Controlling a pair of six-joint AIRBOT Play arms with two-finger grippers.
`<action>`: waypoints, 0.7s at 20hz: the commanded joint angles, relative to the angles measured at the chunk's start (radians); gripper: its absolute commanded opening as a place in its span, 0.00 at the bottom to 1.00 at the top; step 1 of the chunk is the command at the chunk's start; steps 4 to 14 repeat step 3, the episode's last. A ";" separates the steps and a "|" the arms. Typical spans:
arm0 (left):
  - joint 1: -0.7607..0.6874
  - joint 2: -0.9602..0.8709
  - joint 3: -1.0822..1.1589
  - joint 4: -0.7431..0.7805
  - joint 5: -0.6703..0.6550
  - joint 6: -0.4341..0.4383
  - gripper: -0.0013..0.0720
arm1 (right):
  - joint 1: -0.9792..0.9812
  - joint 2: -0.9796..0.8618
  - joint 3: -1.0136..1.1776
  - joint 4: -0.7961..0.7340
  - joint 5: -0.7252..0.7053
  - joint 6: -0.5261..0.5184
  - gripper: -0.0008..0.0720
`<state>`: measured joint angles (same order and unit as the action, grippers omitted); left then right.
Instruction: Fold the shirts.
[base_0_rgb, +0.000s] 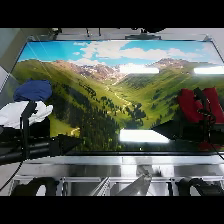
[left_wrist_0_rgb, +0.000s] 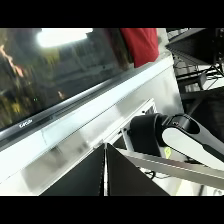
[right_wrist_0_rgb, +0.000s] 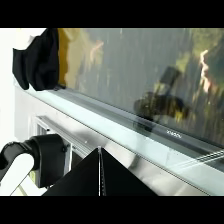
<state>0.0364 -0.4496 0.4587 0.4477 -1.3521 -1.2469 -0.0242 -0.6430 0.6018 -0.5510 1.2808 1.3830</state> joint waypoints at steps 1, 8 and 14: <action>-0.001 -0.053 -0.001 0.001 -0.007 0.000 0.02 | 0.001 0.001 0.000 -0.001 0.002 0.001 0.04; -0.001 -0.061 -0.001 0.001 -0.002 0.000 0.02 | 0.001 0.001 0.000 -0.001 0.002 0.001 0.04; -0.001 -0.061 -0.001 0.001 -0.002 0.000 0.02 | 0.001 0.001 0.000 -0.001 0.002 0.001 0.04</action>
